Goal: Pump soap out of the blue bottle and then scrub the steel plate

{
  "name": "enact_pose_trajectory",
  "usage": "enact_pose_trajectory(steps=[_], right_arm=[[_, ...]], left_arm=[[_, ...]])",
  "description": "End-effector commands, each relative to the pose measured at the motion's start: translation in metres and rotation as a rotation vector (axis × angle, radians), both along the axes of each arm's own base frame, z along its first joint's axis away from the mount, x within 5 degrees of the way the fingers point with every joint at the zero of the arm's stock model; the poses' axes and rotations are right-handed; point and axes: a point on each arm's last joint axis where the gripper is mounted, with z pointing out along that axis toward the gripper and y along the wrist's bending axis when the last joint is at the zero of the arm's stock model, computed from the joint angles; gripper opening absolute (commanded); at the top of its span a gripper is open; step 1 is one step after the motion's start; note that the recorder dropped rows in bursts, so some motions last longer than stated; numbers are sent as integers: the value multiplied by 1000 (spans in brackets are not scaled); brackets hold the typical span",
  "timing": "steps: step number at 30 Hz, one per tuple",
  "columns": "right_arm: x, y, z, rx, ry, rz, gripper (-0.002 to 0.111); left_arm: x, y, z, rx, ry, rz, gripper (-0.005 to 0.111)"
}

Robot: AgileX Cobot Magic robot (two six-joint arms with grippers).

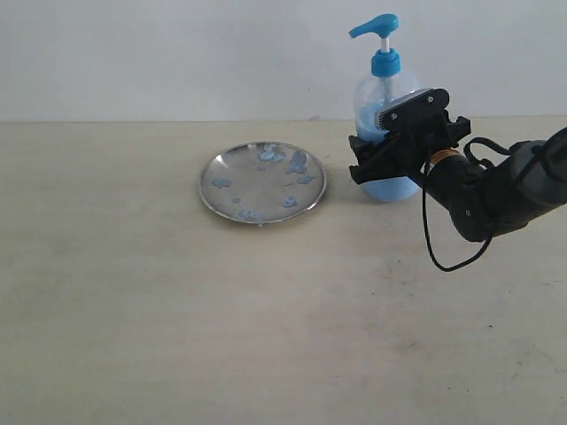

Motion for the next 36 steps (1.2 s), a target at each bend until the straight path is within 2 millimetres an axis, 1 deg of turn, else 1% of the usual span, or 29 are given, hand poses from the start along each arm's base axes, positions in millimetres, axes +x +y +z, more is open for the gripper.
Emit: enact_pose_trajectory(steps=[1, 7, 11, 12, 15, 16, 20, 23, 24, 25, 26, 27, 30, 33, 36], right_arm=[[2, 1, 4, -6, -26, 2, 0], [2, 1, 4, -6, -26, 2, 0], [2, 1, 4, -6, -26, 2, 0], [2, 1, 4, -6, -26, 2, 0], [2, 1, 4, -6, -26, 2, 0], [2, 1, 4, -6, -26, 2, 0], [2, 1, 4, -11, -18, 8, 0], [2, 2, 3, -16, -12, 14, 0], [2, 2, 3, -18, -11, 18, 0], [1, 2, 2, -23, -8, 22, 0], [1, 3, 2, -27, -6, 28, 0], [1, 3, 2, -34, -8, 32, 0], [1, 4, 2, -67, -9, 48, 0], [1, 5, 2, -79, -11, 55, 0], [1, 5, 2, -80, -11, 57, 0]], left_arm=[[-1, -5, -4, -133, 46, -29, 4], [-1, -5, -3, -134, 44, -28, 4], [0, -4, 0, -109, -1, -20, 4], [0, -3, 3, -137, -30, -11, 4], [1, -3, 11, -359, -92, 13, 4], [1, -3, 12, -401, -101, 16, 4], [2, 1, 18, -410, -169, 48, 4], [2, 4, 22, -356, -228, 70, 4], [2, 4, 22, -366, -227, 70, 4], [4, 3, 19, -364, -188, 64, 4], [7, 1, 14, -362, -120, 56, 4], [9, -1, 14, -350, -73, 48, 4], [23, 0, 25, -264, 4, 58, 4], [51, 2, 50, -72, 48, 48, 4], [90, 2, 82, 102, 82, 6, 4]])
